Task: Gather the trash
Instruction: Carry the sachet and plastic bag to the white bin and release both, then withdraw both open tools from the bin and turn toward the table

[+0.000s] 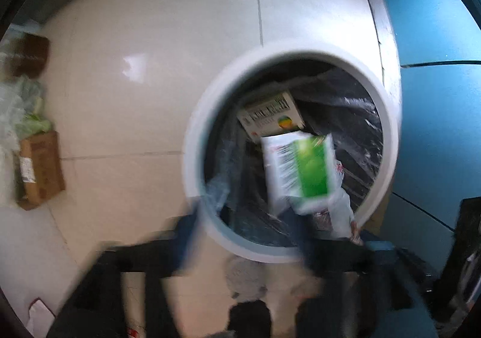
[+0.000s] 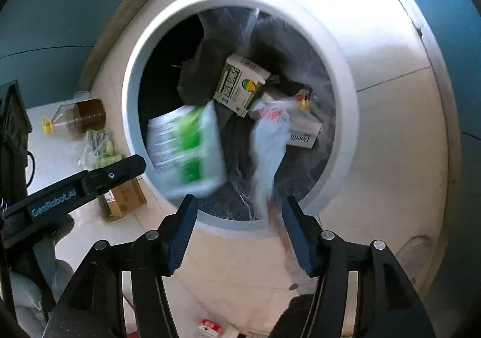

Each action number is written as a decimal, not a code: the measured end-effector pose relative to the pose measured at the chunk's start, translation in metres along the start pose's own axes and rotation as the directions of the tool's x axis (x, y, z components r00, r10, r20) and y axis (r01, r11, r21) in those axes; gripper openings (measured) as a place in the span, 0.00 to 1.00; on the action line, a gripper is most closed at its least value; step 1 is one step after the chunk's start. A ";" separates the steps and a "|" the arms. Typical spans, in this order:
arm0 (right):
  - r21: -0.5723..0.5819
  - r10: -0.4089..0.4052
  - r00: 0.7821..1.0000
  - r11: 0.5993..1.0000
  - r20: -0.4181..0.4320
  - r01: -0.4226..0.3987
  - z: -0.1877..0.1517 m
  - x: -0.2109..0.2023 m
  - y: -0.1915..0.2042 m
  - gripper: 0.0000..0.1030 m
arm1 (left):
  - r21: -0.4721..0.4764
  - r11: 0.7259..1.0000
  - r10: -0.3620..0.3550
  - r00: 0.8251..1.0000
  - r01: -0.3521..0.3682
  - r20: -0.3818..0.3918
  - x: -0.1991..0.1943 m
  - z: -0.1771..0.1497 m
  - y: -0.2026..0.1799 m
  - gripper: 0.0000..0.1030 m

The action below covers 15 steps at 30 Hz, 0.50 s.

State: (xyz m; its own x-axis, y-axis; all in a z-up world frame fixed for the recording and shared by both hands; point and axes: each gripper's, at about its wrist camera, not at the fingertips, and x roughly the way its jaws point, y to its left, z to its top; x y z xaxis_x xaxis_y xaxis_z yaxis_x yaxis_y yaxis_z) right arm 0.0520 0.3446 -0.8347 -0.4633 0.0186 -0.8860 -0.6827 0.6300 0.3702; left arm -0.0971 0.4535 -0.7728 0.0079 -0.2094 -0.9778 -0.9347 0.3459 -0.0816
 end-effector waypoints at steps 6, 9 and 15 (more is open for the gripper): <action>-0.068 -0.103 0.993 0.992 0.048 0.107 -0.012 -0.037 0.014 0.92 | -0.038 0.993 0.115 0.983 -0.110 0.142 -0.040 -0.015 0.021 0.89; -0.097 -0.145 0.986 0.983 0.082 0.153 -0.023 -0.059 0.022 0.98 | -0.044 0.986 0.165 0.965 -0.159 0.203 -0.066 -0.030 0.025 0.89; -0.142 -0.219 0.956 0.958 0.194 0.249 -0.064 -0.128 0.046 0.99 | -0.064 0.975 0.222 0.935 -0.212 0.275 -0.127 -0.076 0.020 0.89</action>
State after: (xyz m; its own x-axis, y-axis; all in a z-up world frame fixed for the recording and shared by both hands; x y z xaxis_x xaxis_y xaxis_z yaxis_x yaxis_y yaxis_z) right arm 0.0431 0.3218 -0.6866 -0.1838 0.0299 -0.9825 -0.8497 0.4977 0.1741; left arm -0.1441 0.4181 -0.6353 -0.1020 0.1326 -0.9859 -0.9359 0.3232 0.1403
